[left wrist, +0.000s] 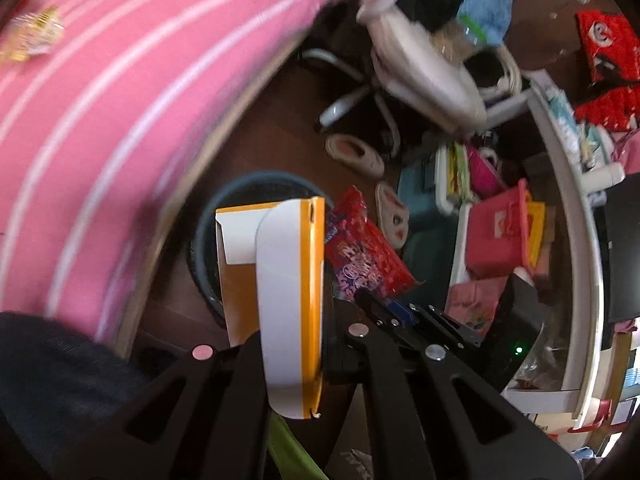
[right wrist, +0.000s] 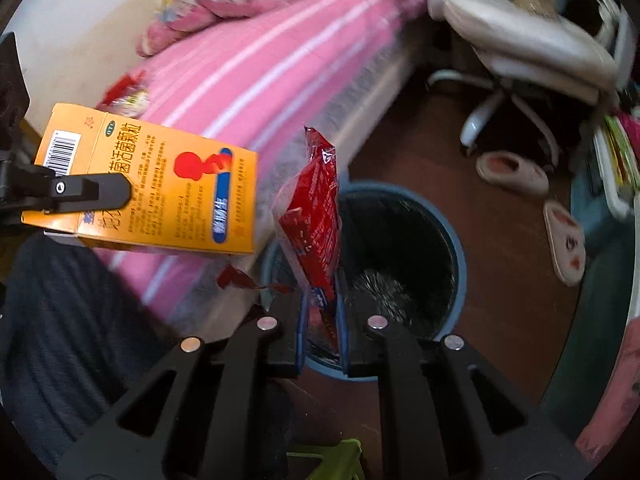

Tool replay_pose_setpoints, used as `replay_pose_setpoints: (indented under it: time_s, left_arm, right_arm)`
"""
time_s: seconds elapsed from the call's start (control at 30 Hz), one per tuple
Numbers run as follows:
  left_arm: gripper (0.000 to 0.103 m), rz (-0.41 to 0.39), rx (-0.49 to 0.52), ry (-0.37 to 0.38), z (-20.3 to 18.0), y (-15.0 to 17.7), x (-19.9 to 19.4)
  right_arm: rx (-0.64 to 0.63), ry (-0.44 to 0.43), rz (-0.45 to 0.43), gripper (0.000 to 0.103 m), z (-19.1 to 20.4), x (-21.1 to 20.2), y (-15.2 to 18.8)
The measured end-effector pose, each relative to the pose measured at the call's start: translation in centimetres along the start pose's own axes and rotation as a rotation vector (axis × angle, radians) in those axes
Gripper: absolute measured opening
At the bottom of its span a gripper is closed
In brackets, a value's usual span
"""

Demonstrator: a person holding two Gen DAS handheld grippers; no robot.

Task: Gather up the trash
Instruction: 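Open both tools over the wastebasket to drop the box and wrapper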

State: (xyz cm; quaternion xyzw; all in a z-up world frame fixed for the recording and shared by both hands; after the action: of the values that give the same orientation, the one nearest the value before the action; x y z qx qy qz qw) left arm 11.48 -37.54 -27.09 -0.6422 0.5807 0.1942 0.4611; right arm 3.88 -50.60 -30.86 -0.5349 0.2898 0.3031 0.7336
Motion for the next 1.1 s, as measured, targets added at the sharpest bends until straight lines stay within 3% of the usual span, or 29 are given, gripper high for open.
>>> replay_pose_setpoints:
  time_s: [0.3,0.47,0.5,0.53,0.57,0.6,0.63,0.67,0.7,0.8,1.1]
  left_arm:
    - [0.001,0.118,0.072,-0.002,-0.4,1.1,8.6]
    - [0.001,0.173,0.103,-0.044,0.3,1.0,12.2]
    - [0.002,0.19,0.102,-0.06,0.6,1.0,13.0]
    - [0.008,0.204,0.111,-0.092,0.9,1.0,13.7]
    - [0.014,0.22,0.117,-0.119,1.2,1.0,14.4]
    - [0.034,0.227,0.116,-0.127,1.3,1.1,14.7]
    - [0.057,0.228,0.116,-0.136,1.5,1.1,14.9]
    - [0.064,0.221,0.12,-0.147,1.5,1.0,14.8]
    - [0.068,0.211,0.123,-0.146,1.4,0.9,14.6]
    - [0.074,0.192,0.093,-0.101,1.2,0.5,13.8]
    - [0.077,0.064,-0.067,0.015,1.2,-0.8,8.9]
  right_arm:
    - [0.066,0.053,0.106,0.013,-2.5,5.0,1.5]
    - [0.079,0.085,0.133,0.014,-3.2,6.5,1.8]
    - [0.078,0.091,0.138,0.018,-3.5,7.0,1.8]
    - [0.076,0.098,0.142,0.021,-3.6,7.3,1.9]
    - [0.072,0.11,0.145,0.039,-3.7,7.5,1.9]
    - [0.062,0.131,0.147,0.058,-3.6,7.6,2.0]
    - [0.049,0.156,0.137,0.064,-3.7,7.5,2.0]
    - [0.04,0.175,0.127,0.074,-3.9,7.5,1.9]
    - [0.029,0.198,0.111,0.079,-4.1,7.2,1.8]
    - [0.039,0.198,0.101,0.081,-4.6,6.4,2.1]
    - [0.062,0.156,0.009,0.081,-3.2,1.5,0.8]
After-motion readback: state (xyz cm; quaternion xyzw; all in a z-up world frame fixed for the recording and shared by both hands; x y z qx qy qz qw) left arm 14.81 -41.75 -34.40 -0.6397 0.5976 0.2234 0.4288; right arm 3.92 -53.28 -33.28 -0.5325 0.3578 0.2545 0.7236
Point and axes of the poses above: each gripper's, at about its wrist camera, not at the fingertips, and x roughly the way its jaws point, z to its left, y to its underside, the point moved 4 cm from there along x, roughly the way its jaws point, and after that the axes turned 11 degrees about -z, right-handed, at the moved point
